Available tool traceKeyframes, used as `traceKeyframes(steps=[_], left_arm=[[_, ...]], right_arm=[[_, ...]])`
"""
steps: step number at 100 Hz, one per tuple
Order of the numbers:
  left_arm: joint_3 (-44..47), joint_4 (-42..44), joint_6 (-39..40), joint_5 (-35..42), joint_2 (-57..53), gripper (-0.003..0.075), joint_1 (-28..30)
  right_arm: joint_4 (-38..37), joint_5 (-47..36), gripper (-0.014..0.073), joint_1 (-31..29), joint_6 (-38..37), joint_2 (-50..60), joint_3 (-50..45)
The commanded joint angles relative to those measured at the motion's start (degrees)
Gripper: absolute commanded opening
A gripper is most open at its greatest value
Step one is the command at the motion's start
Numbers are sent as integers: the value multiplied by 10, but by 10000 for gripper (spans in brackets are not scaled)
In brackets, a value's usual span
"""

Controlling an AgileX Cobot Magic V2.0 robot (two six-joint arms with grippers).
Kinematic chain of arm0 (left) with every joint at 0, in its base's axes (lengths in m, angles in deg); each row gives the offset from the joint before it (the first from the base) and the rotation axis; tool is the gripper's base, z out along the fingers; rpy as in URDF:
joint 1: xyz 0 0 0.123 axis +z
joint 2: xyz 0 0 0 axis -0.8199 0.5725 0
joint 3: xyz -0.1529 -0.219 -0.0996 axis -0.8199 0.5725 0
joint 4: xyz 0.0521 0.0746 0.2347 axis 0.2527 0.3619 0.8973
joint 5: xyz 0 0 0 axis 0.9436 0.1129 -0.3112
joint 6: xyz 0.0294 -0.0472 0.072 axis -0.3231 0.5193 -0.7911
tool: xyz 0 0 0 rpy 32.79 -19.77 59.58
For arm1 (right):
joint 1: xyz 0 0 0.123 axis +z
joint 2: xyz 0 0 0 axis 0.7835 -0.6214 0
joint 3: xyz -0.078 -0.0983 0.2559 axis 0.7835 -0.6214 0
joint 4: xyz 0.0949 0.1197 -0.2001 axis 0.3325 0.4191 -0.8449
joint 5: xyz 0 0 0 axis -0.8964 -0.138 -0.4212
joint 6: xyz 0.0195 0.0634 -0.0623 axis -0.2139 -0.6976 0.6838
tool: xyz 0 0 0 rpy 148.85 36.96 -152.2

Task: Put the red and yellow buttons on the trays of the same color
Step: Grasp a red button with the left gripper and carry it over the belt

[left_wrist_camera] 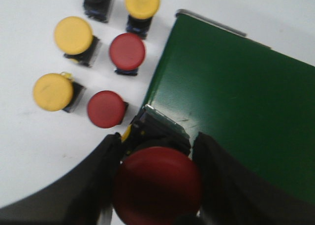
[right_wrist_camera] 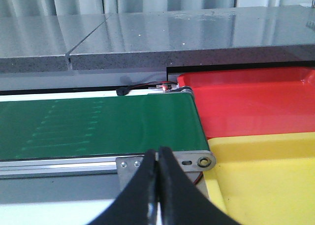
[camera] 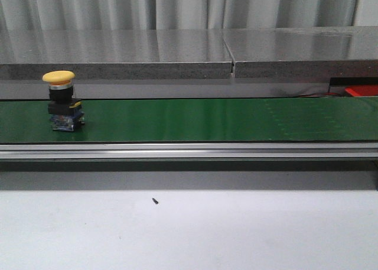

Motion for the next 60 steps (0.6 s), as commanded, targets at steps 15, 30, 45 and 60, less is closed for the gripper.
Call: traceKeyframes(steps=[15, 30, 45, 60], left_arm=[[-25, -15, 4, 18, 20, 157, -49], [-25, -15, 4, 18, 57, 157, -53], [-25, -16, 4, 13, 82, 158, -53], [-26, -16, 2, 11, 96, 238, -53]], right_arm=[[-8, -45, -66, 2, 0, 11, 8], [-8, -45, -66, 2, 0, 11, 8], [-8, -45, -66, 2, 0, 11, 8], [-8, -45, -66, 2, 0, 11, 8]])
